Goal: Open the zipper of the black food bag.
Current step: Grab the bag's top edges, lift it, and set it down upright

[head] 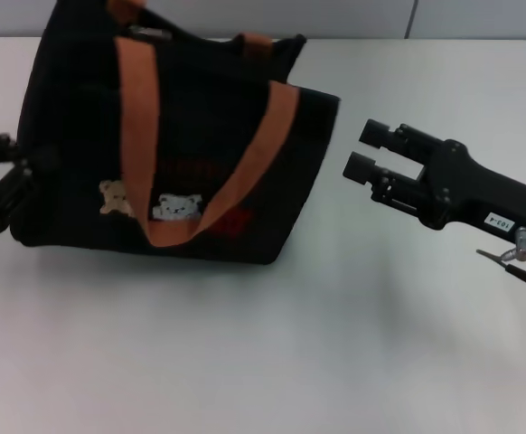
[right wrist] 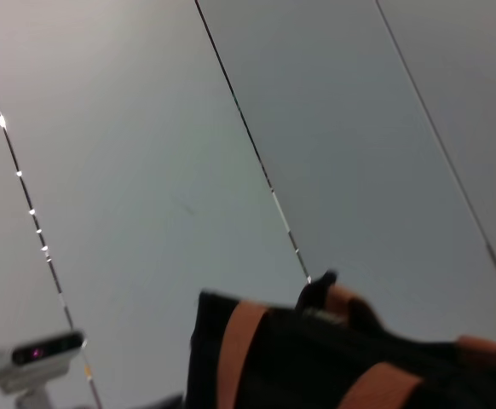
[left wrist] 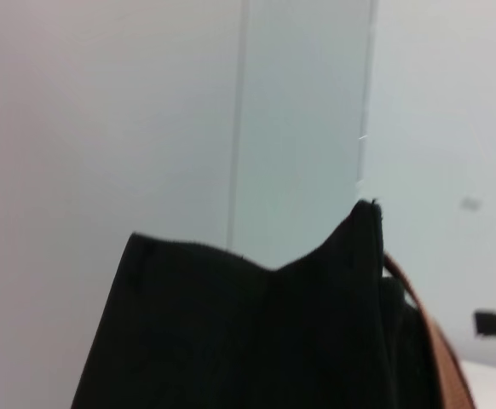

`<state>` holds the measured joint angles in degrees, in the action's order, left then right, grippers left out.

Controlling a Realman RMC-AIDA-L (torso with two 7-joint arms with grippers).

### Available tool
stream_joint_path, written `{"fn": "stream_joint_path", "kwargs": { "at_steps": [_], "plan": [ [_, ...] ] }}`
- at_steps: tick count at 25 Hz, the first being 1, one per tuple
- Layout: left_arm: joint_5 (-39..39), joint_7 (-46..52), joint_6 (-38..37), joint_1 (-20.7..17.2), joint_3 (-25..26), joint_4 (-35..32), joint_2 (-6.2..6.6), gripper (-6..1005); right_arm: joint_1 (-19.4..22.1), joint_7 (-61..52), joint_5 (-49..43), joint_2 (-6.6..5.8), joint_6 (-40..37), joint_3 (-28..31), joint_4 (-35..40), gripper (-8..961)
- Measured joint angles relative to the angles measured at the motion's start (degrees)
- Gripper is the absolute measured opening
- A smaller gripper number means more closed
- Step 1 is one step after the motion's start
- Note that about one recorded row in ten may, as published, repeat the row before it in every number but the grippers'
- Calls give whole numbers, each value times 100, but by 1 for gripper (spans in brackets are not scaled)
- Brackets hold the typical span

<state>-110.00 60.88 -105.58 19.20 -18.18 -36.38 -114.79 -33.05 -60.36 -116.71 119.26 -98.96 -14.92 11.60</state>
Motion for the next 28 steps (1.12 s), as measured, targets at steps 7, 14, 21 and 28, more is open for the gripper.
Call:
{"fn": "stream_joint_path", "kwargs": {
  "at_steps": [7,14,21,28],
  "plan": [
    [144,94,-437,510,-22,-92,-40,87,-160,-291,-1,0,253,-536,-14,685],
    [192,228,-471,1047,-334,-112,-282,83,-700,-428,-1,36,1056,-1280,-598,686],
    [193,231,-589,1275,-365,-72,-347,80,-1141,-337,6,59,1676,-1421,-1157,686],
    [271,383,-877,1389,-535,-118,-350,77,-1325,-323,-3,62,1708,-1427,-1351,685]
  ]
}}
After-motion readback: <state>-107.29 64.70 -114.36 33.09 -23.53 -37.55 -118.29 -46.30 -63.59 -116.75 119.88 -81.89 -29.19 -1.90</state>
